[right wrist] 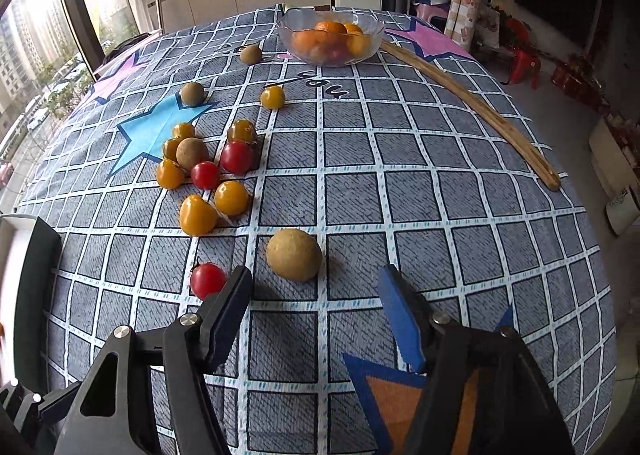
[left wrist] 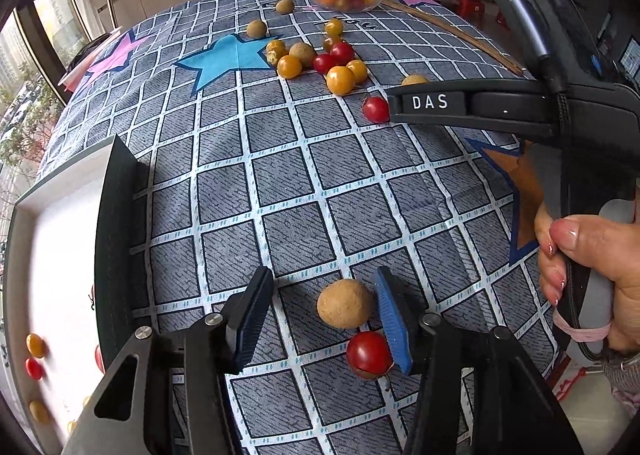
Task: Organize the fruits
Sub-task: 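Grasp a tan round fruit with the left tool while the right tool grasps another tan fruit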
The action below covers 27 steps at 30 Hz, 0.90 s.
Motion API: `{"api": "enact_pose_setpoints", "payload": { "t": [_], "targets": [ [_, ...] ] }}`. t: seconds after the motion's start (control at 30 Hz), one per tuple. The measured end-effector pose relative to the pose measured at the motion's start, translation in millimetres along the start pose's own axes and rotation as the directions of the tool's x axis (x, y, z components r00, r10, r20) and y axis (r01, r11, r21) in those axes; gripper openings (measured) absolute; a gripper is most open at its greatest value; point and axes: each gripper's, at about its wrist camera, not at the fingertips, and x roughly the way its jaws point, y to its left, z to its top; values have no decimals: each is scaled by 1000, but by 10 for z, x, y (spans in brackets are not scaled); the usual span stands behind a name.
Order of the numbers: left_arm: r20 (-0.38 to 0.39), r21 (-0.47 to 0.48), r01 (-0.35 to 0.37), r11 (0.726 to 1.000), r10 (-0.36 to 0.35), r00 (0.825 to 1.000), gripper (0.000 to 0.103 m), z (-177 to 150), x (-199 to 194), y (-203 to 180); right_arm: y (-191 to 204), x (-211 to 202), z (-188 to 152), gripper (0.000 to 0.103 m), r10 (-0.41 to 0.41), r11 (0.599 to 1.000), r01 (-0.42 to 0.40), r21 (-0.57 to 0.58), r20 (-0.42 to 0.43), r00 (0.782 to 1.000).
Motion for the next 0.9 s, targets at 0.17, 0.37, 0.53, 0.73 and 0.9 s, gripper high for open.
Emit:
{"api": "enact_pose_setpoints", "payload": {
  "t": [0.17,0.37,0.53,0.73,0.9],
  "targets": [
    [15,-2,5,1000,-5,1000,28,-5,-15,3,40,14,57,33,5,1000,-4,-19,17,1000],
    [24,-29,40,999,-39,999,28,-40,-44,67,-36,-63,-26,29,75,997,-75,26,6,997],
    [36,-27,48,998,-48,998,28,-93,-91,95,-126,-207,-239,29,134,989,-132,73,-21,991],
    [44,-46,49,998,-46,998,28,-162,-167,170,-177,-408,-542,29,181,978,-177,110,-32,983],
    [69,-50,42,998,-38,997,28,-194,-302,227,-152,-552,-718,29,212,971,-206,123,-42,976]
  ]
}}
